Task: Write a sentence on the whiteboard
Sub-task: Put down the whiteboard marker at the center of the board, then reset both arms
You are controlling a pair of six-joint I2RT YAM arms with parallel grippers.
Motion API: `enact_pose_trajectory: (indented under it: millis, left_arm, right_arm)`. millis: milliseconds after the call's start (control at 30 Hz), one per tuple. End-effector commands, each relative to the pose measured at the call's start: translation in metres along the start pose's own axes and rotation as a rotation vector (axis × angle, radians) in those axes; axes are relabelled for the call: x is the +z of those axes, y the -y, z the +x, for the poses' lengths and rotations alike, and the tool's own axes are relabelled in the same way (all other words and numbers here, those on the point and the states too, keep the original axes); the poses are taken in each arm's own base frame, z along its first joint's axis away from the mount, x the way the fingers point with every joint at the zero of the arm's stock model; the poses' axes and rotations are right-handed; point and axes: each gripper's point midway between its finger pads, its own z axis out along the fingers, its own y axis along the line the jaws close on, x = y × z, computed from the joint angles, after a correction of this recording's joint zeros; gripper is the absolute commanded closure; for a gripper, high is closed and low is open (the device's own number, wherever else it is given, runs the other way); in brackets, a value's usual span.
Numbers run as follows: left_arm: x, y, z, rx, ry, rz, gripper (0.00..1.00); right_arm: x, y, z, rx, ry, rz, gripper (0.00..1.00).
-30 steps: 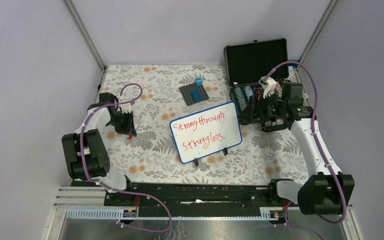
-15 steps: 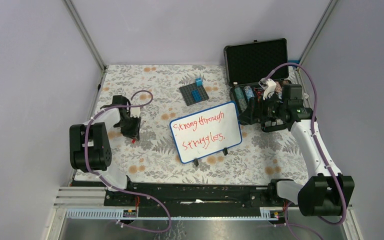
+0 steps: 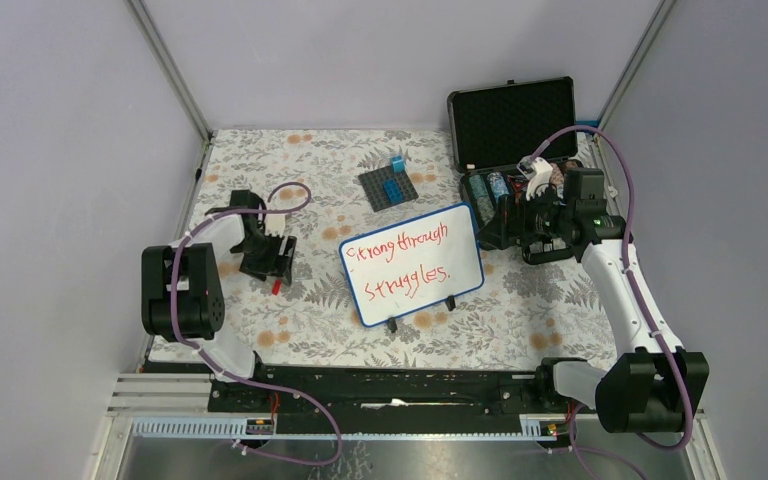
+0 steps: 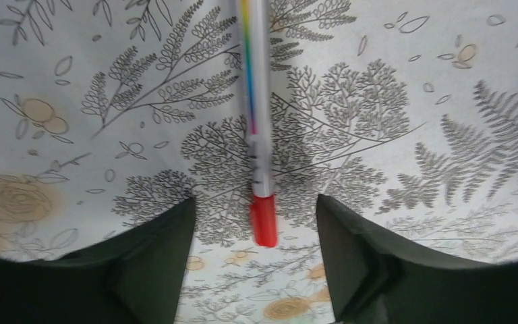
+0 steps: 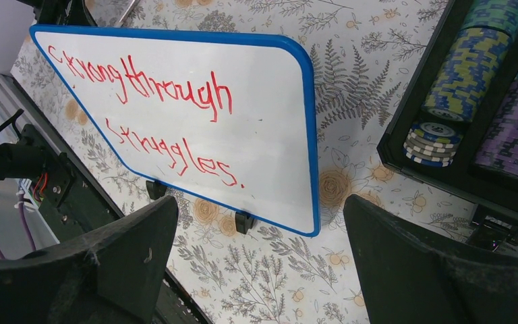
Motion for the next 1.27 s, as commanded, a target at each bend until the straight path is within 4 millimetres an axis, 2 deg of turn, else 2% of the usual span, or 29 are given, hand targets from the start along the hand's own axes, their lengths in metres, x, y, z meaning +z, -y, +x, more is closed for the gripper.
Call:
enact_pose_trajectory:
  millis: [0, 33, 133, 167, 300, 433, 500, 667, 800, 967, 1067, 1233]
  left_arm:
    - [-0.019, 0.002, -0.015, 0.023, 0.041, -0.004, 0.25]
    - [-0.024, 0.004, -0.017, 0.027, 0.052, 0.001, 0.17]
    - [-0.041, 0.009, -0.027, 0.04, 0.09, 0.01, 0.09]
    - [-0.048, 0.011, -0.033, 0.049, 0.107, 0.016, 0.02]
    - [-0.078, 0.018, -0.053, 0.072, 0.174, 0.034, 0.01]
    - [-0.116, 0.022, -0.084, 0.086, 0.286, 0.04, 0.01]
    - [-0.143, 0.022, -0.105, 0.093, 0.377, 0.047, 0.01]
    - [-0.205, 0.014, -0.136, 0.08, 0.571, 0.063, 0.01]
    - [-0.238, 0.0, -0.148, 0.048, 0.698, 0.033, 0.01]
    - [-0.254, -0.02, -0.147, -0.007, 0.767, 0.032, 0.01]
    - [-0.246, -0.03, -0.143, -0.038, 0.767, 0.03, 0.01]
    - [-0.232, -0.036, -0.141, -0.068, 0.746, 0.036, 0.01]
  right_arm:
    - [-0.007, -0.006, -0.009, -0.035, 0.02, -0.003, 0.0]
    - [-0.008, -0.008, -0.01, -0.037, 0.021, -0.007, 0.0]
    - [-0.009, -0.01, -0.012, -0.039, 0.023, -0.012, 0.0]
    - [-0.01, -0.01, -0.013, -0.039, 0.023, -0.011, 0.0]
    - [-0.012, -0.012, -0.019, -0.04, 0.023, -0.015, 0.0]
    - [-0.014, -0.01, -0.029, -0.044, 0.028, -0.002, 0.0]
    - [-0.017, -0.009, -0.037, -0.051, 0.038, 0.011, 0.0]
    - [-0.035, 0.012, -0.058, -0.037, 0.084, 0.069, 0.0]
    - [-0.049, 0.035, -0.069, -0.023, 0.115, 0.113, 0.01]
    - [-0.068, 0.073, -0.074, -0.001, 0.139, 0.197, 0.0]
    - [-0.071, 0.091, -0.069, 0.026, 0.131, 0.228, 0.0]
    - [-0.069, 0.101, -0.06, 0.02, 0.105, 0.253, 0.0]
